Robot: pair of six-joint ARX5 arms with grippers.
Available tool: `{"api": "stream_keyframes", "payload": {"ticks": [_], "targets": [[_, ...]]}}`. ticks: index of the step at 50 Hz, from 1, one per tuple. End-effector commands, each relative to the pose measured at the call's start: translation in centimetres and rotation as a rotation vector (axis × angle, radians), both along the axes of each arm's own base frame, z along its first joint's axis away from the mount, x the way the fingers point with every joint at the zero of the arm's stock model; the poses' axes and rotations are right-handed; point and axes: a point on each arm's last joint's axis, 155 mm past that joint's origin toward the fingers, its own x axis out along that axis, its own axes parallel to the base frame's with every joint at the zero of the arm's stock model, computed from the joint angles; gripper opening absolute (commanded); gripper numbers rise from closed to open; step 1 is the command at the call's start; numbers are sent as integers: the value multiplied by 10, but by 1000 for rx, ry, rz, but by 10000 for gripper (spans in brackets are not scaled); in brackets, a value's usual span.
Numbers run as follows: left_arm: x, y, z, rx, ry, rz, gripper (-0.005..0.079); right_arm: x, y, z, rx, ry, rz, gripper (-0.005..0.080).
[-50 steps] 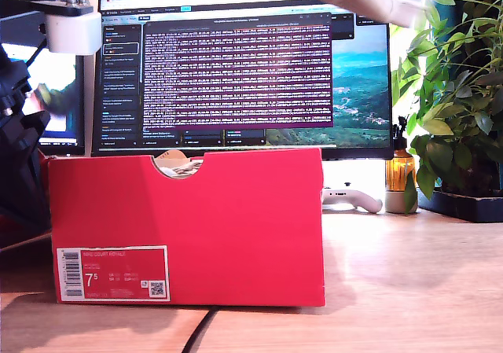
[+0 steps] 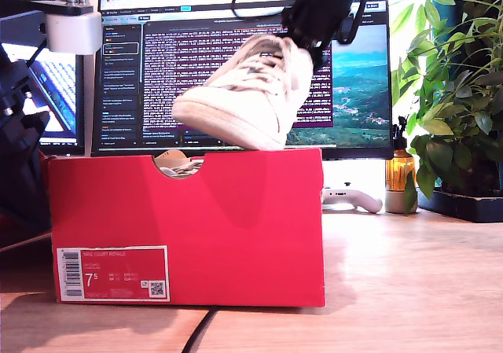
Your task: Pack the white shoes by picking the first shoe and placing it inside the red shoebox, left side, then picking and rotating the second shoe and placing it in the shoebox
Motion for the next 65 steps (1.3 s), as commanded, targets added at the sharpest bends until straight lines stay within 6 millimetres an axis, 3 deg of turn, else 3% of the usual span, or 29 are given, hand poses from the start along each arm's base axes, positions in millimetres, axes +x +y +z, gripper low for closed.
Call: {"api": "stream_keyframes", "payload": {"ticks": [1,7,23,43,59,65], "targets": [[-1,-3,0,-6,3,-8,-19,11,8,9,34,-51,-7,-12],[-2,-5,0,-16,12,-15,-19,20,2,15,29,-92,-38,-12],[-3,-6,-1,-21,17,-20,-19,18,-7,-4,-57,-62,-11,-12],[-3,-6,0,-22,16,-20,-19,18,-9,-61,-158,35,27,-12],[-3,-6,0,-21,16,-19,-19,18,-13,-88,-214,78,28,-11],[-3,-6,0,-21,16,-19,-19,12,-11,-102,-234,115,40,63]]}}
